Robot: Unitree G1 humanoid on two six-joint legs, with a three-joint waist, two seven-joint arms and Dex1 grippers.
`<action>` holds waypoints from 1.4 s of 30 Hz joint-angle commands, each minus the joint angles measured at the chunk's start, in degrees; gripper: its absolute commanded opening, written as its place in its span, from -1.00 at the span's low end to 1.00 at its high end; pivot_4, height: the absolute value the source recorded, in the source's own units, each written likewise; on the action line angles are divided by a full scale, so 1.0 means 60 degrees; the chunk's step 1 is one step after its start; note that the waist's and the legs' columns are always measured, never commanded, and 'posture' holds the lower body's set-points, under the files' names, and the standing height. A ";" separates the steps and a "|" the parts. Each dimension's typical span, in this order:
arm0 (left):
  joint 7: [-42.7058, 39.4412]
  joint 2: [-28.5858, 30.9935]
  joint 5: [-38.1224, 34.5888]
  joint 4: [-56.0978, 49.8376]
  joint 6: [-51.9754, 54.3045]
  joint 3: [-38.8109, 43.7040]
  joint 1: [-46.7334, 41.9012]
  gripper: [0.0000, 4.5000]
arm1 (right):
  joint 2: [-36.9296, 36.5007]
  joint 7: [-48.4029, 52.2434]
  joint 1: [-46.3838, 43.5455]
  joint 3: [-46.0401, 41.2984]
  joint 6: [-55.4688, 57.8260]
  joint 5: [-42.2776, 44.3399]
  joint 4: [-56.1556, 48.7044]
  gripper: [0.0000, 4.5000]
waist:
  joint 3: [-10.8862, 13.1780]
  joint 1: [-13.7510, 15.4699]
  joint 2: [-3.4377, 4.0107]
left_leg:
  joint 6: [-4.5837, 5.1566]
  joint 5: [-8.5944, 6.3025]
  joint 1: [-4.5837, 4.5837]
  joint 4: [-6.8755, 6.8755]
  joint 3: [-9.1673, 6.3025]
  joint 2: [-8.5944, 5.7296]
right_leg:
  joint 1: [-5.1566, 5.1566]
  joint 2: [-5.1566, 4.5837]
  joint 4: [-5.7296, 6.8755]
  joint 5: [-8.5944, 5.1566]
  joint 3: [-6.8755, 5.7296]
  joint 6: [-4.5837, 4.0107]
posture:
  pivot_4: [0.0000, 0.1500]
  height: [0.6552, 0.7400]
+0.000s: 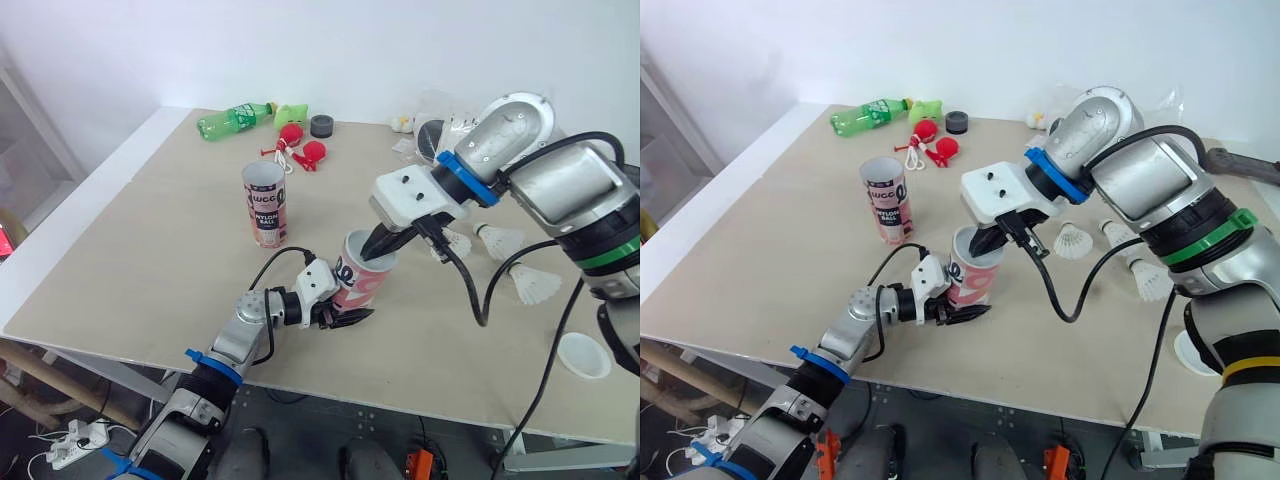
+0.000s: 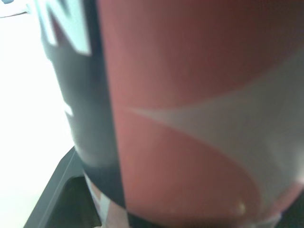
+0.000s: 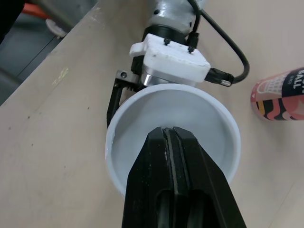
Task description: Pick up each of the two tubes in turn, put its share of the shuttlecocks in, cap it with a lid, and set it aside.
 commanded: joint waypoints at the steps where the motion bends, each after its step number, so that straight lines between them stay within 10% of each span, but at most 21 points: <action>1: -0.0017 -0.0058 0.0236 0.0042 0.0075 -0.0239 -0.0001 0.34 | 0.0445 0.0353 0.0394 0.0415 0.0243 -0.0243 -0.0230 -0.96 | 0.0000 -0.0001 0.0000 | 0.0000 0.0000 0.0001 0.0000 -0.0021 0.0000 | -0.0003 0.0013 0.0000 0.0005 -0.0001 -0.0006 | 1.00 1.00; 20: -0.0075 -0.0101 0.0276 0.0073 0.0042 -0.0236 -0.0004 0.34 | 0.1003 0.0353 0.0902 -0.0487 0.0834 -0.0597 -0.0629 -0.96 | -0.0003 -0.0003 0.0003 | -0.0003 -0.0002 0.0006 -0.0021 -0.0073 0.0015 | -0.0023 0.0065 0.0000 0.0003 0.0004 -0.0010 | 1.00 1.00; 34: -0.0251 -0.0393 -0.0259 0.0140 -0.0117 0.0201 -0.0248 0.34 | -0.0134 -0.1314 0.2305 -0.5344 0.4620 0.3104 -0.2447 -0.96 | 0.0035 0.0091 0.0023 | -0.0006 -0.0002 -0.0107 -0.0039 -0.0118 -0.0025 | -0.0074 0.0056 -0.0005 -0.0012 0.0005 -0.0006 | 1.00 1.00; 42: -0.0366 -0.1006 -0.0319 0.1243 -0.0311 0.0281 -0.1326 0.34 | -0.0460 -0.4112 0.7034 -0.9157 0.6290 0.4593 -0.4702 0.50 | 0.0062 0.0149 0.0040 | -0.0003 0.0000 -0.0147 -0.0032 -0.0138 -0.0036 | -0.0082 0.0056 -0.0026 -0.0009 -0.0016 0.0004 | 1.00 1.00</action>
